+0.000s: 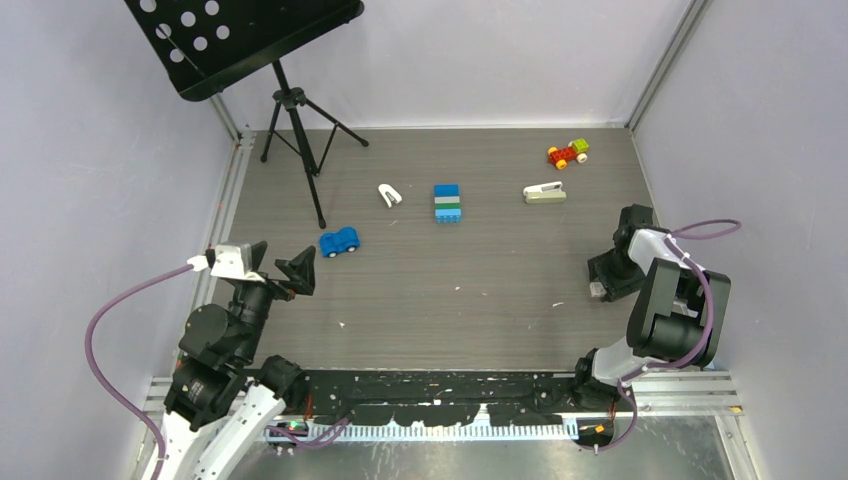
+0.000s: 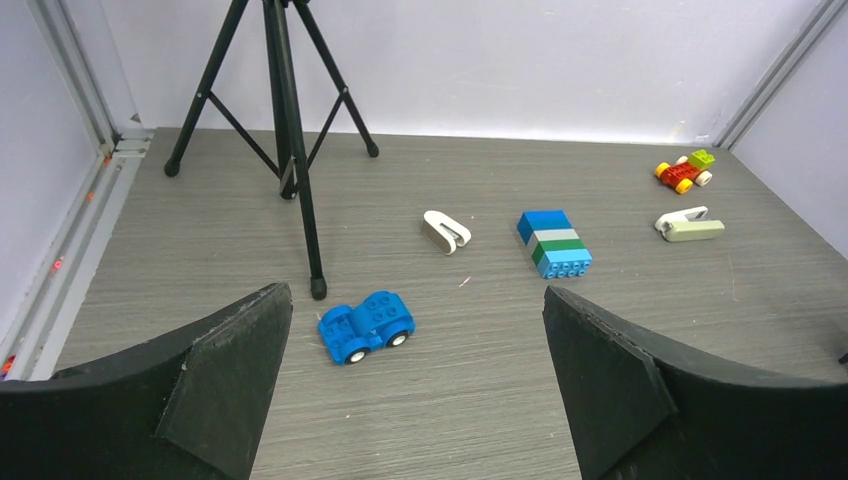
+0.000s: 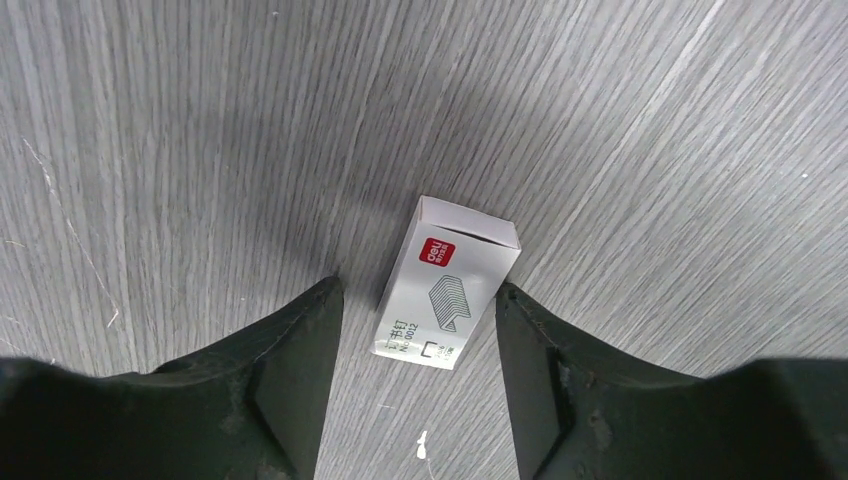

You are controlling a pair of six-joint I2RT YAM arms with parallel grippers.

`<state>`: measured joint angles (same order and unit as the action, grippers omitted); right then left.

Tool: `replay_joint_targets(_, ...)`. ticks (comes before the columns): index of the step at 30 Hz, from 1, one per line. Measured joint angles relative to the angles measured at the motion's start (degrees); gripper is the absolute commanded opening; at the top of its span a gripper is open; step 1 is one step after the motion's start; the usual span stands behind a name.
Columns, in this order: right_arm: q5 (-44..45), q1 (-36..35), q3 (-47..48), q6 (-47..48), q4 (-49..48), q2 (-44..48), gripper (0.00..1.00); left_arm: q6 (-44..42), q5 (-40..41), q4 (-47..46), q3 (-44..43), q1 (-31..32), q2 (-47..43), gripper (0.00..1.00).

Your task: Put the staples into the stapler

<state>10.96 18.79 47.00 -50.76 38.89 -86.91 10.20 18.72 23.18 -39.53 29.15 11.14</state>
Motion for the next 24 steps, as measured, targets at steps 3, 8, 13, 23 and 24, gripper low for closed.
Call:
replay_joint_targets(3, -0.07, 0.22, 0.00, -0.04, -0.15, -0.11, 0.56, -0.04, 0.02, 0.02, 0.00, 0.00, 0.02, 1.00)
replay_joint_targets(8, -0.11, 0.31, -0.09, -0.04, -0.44, -0.13, 0.47, -0.13, 0.00, 0.02, 0.04, 0.00, 0.04, 1.00)
replay_joint_targets(13, -0.26, 0.42, -0.28, -0.02, -0.74, -0.11, 0.44, -0.15, 0.00, 0.00, 0.04, 0.00, 0.07, 1.00)
replay_joint_targets(23, -1.51, 0.44, -2.51, 2.40, -2.99, 2.25, 0.43, -0.15, -0.02, 0.02, 0.04, 0.24, 0.13, 1.00)
replay_joint_targets(24, -1.57, 0.26, -2.80, 2.91, -3.34, 2.62, 0.43, -0.15, -0.02, 0.02, 0.04, 0.26, 0.13, 1.00)
